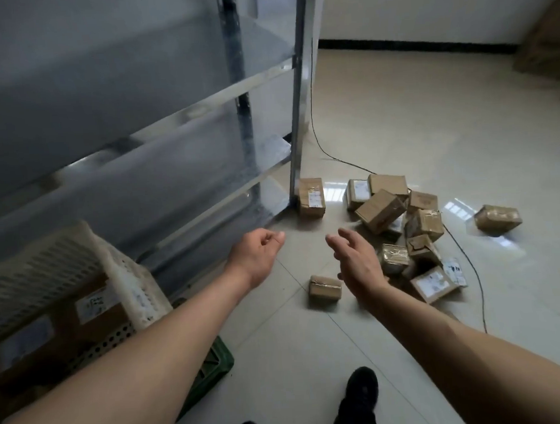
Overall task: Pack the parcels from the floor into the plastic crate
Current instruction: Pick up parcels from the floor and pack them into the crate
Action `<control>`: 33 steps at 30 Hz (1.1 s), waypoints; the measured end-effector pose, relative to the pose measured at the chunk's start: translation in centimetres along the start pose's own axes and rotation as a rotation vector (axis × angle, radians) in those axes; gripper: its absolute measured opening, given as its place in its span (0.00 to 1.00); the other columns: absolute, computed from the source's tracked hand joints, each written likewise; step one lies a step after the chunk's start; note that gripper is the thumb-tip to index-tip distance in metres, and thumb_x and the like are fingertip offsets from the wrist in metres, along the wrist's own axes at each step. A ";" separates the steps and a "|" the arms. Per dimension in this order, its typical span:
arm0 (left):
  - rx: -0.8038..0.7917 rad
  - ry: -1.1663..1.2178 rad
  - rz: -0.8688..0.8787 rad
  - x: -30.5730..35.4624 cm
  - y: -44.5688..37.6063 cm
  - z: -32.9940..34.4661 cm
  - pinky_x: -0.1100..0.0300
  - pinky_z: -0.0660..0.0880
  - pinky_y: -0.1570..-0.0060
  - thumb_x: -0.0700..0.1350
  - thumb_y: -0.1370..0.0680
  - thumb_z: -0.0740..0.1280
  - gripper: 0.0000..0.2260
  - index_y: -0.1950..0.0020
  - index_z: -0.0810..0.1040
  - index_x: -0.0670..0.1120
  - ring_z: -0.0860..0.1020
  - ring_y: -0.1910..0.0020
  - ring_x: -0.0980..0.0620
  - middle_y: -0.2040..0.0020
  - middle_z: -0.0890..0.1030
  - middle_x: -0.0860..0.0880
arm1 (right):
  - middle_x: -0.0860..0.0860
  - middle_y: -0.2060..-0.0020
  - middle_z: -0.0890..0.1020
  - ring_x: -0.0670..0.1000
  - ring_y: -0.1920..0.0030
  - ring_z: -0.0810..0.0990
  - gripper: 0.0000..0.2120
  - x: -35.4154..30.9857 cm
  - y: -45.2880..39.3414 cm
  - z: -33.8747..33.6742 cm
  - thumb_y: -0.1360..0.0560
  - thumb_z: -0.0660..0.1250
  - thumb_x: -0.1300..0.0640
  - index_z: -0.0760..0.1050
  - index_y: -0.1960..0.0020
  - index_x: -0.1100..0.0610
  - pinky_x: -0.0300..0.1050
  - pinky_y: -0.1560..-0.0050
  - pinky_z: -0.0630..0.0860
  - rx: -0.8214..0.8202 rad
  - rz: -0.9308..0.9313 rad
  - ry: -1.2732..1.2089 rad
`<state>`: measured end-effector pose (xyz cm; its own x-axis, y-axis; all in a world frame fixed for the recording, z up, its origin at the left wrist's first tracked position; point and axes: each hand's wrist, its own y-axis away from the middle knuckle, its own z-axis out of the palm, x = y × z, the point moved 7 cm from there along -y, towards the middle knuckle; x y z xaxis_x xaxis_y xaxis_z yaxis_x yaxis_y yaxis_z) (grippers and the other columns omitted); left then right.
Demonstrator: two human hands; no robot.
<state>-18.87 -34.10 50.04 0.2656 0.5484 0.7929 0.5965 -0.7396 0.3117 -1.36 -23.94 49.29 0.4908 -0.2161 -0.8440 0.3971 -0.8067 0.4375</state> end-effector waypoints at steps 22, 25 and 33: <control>-0.155 -0.032 -0.074 16.6 -12.4 26.1 0.54 0.73 0.48 0.53 0.20 0.64 0.12 0.52 0.81 0.46 0.78 0.52 0.48 0.54 0.82 0.46 | 0.52 0.41 0.80 0.53 0.42 0.79 0.32 8.2 -15.4 -30.1 0.28 0.67 0.39 0.72 0.29 0.55 0.58 0.40 0.77 0.189 0.191 -0.048; -0.183 -0.024 -0.057 17.6 -14.0 27.4 0.54 0.73 0.49 0.53 0.20 0.64 0.11 0.53 0.80 0.47 0.77 0.54 0.49 0.55 0.81 0.47 | 0.52 0.41 0.81 0.52 0.42 0.79 0.45 8.8 -16.5 -31.8 0.40 0.63 0.30 0.73 0.29 0.52 0.63 0.38 0.75 0.239 0.197 -0.044; -0.281 -0.016 -0.029 20.0 -19.7 30.0 0.58 0.68 0.61 0.53 0.19 0.62 0.12 0.59 0.75 0.50 0.73 0.61 0.52 0.63 0.76 0.51 | 0.52 0.43 0.79 0.52 0.44 0.79 0.34 7.0 -20.1 -34.7 0.30 0.67 0.39 0.71 0.29 0.54 0.64 0.37 0.75 0.319 0.265 -0.077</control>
<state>-2.58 3.18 44.03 0.2650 0.5750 0.7740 0.3714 -0.8017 0.4684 20.97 9.87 45.34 0.4795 -0.4698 -0.7412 -0.0010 -0.8450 0.5348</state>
